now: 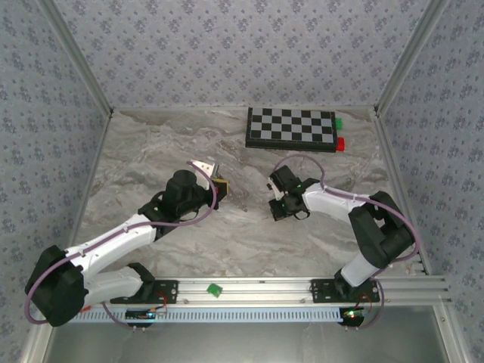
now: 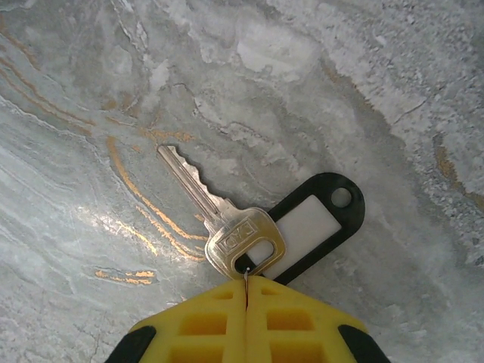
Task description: Put the keys on the keyring
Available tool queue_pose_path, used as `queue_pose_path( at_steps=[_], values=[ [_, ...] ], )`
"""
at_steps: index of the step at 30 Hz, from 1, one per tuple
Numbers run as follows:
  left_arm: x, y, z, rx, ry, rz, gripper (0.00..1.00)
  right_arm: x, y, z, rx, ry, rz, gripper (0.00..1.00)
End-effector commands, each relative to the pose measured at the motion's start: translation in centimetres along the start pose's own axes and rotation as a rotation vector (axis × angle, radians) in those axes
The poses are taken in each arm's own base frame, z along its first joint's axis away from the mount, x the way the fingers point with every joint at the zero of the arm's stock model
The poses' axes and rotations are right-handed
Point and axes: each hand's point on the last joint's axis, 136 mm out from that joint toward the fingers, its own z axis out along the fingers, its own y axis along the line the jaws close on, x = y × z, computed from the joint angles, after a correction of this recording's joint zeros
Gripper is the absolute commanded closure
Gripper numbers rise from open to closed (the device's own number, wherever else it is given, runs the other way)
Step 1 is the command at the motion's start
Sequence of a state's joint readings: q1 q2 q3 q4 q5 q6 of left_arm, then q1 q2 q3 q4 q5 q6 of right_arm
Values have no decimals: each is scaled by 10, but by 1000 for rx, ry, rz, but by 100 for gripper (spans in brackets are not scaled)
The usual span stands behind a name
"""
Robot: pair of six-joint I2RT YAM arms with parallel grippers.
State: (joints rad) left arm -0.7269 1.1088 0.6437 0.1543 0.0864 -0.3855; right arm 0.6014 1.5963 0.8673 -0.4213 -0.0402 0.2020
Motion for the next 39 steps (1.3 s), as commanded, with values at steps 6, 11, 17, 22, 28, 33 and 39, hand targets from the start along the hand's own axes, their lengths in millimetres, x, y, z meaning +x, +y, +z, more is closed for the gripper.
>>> queue_pose_path(
  at_steps=[6, 11, 17, 22, 28, 33, 39],
  values=[
    [-14, -8, -1, 29, -40, 13, 100, 2, -1, -5, 32, 56, 21, 77],
    [-14, -9, -2, 29, -41, 12, 100, -11, 2, -32, 7, -30, 37, 67],
    [-14, -8, -1, 28, -39, 10, 100, -18, -2, -55, -5, -134, 96, 65],
    [-13, -8, 0, 28, -37, 9, 100, -18, -9, -60, -19, -243, 127, 67],
    [-11, -7, 3, 27, -29, 6, 100, -15, 0, -55, -104, -429, 110, 70],
    [-10, -7, 4, 29, -26, 6, 100, -8, 4, -45, -146, -582, 121, 73],
    [-10, -8, 4, 34, -25, 2, 100, 1, 5, -38, -105, -701, 60, 74]
  ],
)
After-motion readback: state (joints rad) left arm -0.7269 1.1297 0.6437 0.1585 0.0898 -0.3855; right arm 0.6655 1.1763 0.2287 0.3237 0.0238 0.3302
